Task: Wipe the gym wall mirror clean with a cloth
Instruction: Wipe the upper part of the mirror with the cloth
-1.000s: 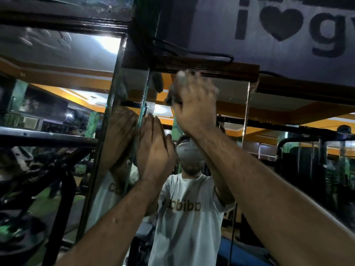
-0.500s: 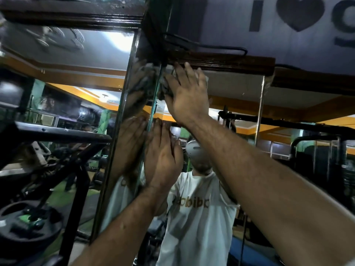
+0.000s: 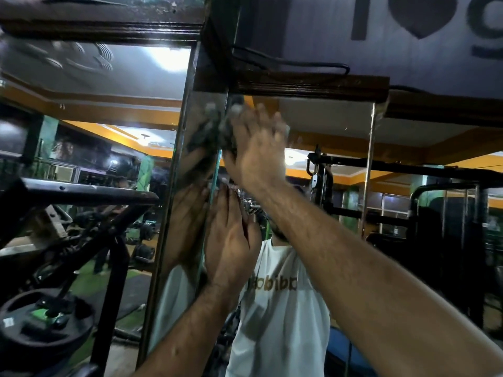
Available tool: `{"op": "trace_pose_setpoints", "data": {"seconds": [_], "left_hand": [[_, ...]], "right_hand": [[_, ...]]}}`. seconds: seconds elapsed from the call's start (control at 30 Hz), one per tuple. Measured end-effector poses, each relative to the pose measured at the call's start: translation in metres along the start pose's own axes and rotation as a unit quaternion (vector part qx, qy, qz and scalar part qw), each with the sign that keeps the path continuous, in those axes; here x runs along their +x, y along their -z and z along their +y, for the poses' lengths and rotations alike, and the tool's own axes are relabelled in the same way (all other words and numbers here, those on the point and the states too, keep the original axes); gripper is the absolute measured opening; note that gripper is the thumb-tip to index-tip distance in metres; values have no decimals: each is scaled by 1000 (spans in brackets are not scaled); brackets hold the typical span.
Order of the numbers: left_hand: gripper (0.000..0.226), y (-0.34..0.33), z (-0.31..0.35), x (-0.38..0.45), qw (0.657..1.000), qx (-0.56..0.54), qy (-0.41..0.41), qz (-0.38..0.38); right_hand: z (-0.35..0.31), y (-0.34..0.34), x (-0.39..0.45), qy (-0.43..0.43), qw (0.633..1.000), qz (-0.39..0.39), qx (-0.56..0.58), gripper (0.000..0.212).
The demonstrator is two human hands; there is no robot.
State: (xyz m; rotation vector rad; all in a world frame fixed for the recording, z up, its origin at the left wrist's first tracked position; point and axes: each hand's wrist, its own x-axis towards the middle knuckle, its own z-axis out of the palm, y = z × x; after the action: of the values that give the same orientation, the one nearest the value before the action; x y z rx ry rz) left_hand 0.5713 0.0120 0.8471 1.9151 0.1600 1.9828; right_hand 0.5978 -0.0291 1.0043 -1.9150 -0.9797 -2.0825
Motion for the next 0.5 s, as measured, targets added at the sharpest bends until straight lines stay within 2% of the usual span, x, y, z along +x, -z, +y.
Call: {"op": "trace_pose_setpoints", "data": {"seconds": [0.07, 0.2, 0.27, 0.37, 0.4, 0.5], "left_hand": [[57, 0, -2, -1, 1000, -24, -13, 1], [61, 0, -9, -3, 998, -61, -23, -20], [63, 1, -10, -4, 998, -52, -24, -23], [66, 2, -8, -8, 999, -34, -5, -20], [67, 2, -7, -9, 999, -32, 3, -24], [66, 1, -4, -16, 999, -44, 9, -31]], "right_hand": [[-1, -1, -17, 62, 998, 0, 29, 71], [14, 6, -34, 147, 988, -51, 8, 76], [23, 7, -27, 130, 990, -49, -18, 80], [24, 9, -17, 22, 998, -32, -48, 84], [17, 8, -18, 16, 998, -38, -53, 85], [3, 3, -37, 112, 992, -44, -21, 80]]}}
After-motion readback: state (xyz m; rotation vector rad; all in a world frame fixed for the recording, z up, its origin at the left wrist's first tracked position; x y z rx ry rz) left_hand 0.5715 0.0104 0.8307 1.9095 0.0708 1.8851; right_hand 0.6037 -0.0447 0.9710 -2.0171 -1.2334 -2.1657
